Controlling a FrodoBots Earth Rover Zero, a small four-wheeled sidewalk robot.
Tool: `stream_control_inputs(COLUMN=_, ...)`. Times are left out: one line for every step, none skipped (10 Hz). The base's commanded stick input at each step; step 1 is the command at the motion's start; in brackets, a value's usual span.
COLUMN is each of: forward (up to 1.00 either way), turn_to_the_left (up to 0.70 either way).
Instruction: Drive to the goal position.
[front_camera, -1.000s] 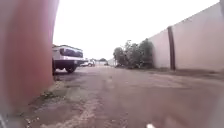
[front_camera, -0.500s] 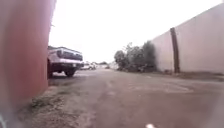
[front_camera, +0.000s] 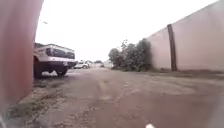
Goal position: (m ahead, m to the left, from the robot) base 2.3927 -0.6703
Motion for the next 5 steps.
stream_control_inputs(forward=0.7, turn_to_the_left=0.0)
stream_control_inputs(forward=0.7, turn_to_the_left=0.0)
stream_control_inputs(forward=0.7, turn_to_the_left=0.0)
stream_control_inputs(forward=0.7, turn_to_the_left=0.0)
stream_control_inputs(forward=0.7, turn_to_the_left=0.0)
